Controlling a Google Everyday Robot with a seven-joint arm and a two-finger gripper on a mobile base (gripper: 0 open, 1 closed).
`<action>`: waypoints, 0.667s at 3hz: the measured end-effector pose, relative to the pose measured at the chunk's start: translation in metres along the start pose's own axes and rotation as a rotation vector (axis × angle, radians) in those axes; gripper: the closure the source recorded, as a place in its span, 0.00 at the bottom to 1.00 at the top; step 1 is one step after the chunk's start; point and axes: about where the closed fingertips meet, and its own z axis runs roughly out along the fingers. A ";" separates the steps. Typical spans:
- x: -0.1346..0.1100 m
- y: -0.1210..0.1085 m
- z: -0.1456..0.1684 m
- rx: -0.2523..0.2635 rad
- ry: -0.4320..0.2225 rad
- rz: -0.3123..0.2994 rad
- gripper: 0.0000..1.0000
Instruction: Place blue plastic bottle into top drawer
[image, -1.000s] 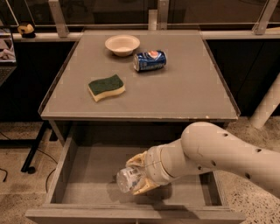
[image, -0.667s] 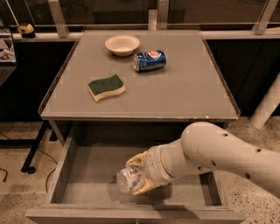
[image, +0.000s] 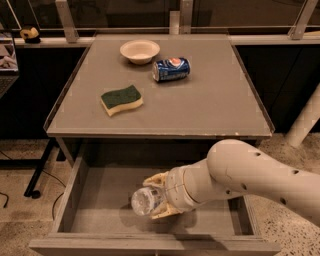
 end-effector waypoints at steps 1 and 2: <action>0.000 0.000 0.000 0.000 0.000 0.000 0.00; 0.000 0.000 0.000 0.000 0.000 0.000 0.00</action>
Offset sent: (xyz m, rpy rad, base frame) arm 0.0000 0.0000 0.0000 0.0000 0.0000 0.0000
